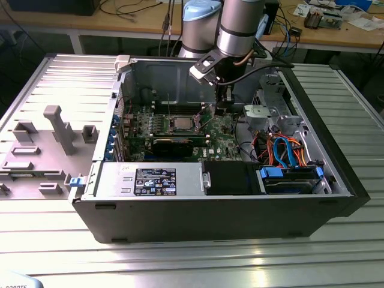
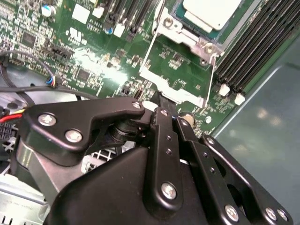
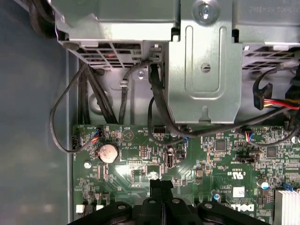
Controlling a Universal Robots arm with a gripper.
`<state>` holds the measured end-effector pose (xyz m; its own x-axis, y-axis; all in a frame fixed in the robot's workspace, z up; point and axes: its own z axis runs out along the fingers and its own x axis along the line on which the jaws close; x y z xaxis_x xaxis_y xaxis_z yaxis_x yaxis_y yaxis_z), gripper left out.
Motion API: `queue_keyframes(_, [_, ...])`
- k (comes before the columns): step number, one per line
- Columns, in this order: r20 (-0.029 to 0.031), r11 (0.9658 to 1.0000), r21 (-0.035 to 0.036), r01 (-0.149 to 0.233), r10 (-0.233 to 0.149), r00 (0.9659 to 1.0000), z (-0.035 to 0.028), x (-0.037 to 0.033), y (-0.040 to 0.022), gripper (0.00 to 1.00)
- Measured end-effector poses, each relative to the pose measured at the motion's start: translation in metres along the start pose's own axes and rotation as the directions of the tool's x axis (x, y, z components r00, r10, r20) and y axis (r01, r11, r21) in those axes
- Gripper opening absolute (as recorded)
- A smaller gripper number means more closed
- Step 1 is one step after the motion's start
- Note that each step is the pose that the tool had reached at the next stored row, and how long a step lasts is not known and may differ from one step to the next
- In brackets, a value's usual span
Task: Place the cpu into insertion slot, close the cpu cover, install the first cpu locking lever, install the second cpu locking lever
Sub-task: 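Close the cpu cover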
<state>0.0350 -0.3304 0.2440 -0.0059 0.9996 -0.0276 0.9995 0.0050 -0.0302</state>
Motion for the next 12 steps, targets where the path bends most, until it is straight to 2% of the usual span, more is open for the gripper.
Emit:
queue_keyframes(4, [-0.0001,1.0,0.0,0.0,0.0,1.0,0.0001,0.0,-0.0026,0.11])
queue_keyframes(12, [-0.0001,1.0,0.0,0.0,0.0,1.0,0.0001,0.0,-0.0027,0.11])
